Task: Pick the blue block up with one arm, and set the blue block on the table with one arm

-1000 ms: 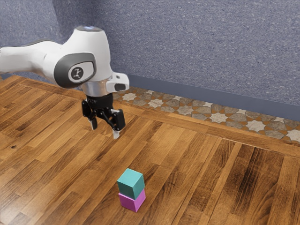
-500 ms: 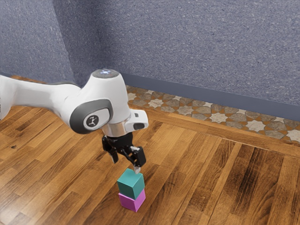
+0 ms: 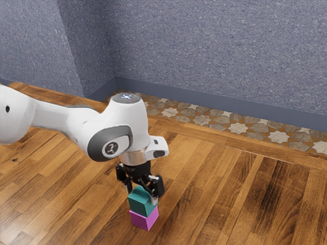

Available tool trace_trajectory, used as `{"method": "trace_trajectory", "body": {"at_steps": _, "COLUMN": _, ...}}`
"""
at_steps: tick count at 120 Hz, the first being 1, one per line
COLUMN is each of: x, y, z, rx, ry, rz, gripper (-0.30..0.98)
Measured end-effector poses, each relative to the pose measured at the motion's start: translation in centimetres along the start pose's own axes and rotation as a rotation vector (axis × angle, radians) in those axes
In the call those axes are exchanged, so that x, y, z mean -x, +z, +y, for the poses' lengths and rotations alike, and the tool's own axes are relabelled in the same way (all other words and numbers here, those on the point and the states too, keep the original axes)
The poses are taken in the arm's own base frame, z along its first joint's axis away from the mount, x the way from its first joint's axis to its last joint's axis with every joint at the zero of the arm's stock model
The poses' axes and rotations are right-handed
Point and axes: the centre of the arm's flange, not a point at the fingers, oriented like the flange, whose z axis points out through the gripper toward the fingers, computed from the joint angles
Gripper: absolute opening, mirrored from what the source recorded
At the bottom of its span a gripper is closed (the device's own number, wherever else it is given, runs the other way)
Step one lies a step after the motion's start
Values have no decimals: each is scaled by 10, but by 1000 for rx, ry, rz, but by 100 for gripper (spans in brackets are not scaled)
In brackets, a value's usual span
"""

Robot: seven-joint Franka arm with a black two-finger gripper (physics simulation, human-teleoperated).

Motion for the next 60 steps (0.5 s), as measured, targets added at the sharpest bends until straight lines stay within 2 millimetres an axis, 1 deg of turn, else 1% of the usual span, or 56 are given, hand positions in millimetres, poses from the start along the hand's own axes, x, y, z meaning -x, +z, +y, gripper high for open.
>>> {"method": "trace_trajectory", "body": {"at_steps": 23, "x": -3, "y": 16, "z": -1, "rx": -9, "ry": -23, "rz": -13, "gripper": 69}}
{"method": "trace_trajectory", "body": {"at_steps": 33, "x": -4, "y": 18, "z": -1, "rx": -7, "ry": -31, "rz": -15, "gripper": 68}}
{"method": "trace_trajectory", "body": {"at_steps": 60, "x": -4, "y": 19, "z": -1, "rx": -4, "ry": -48, "rz": -14, "gripper": 50}}
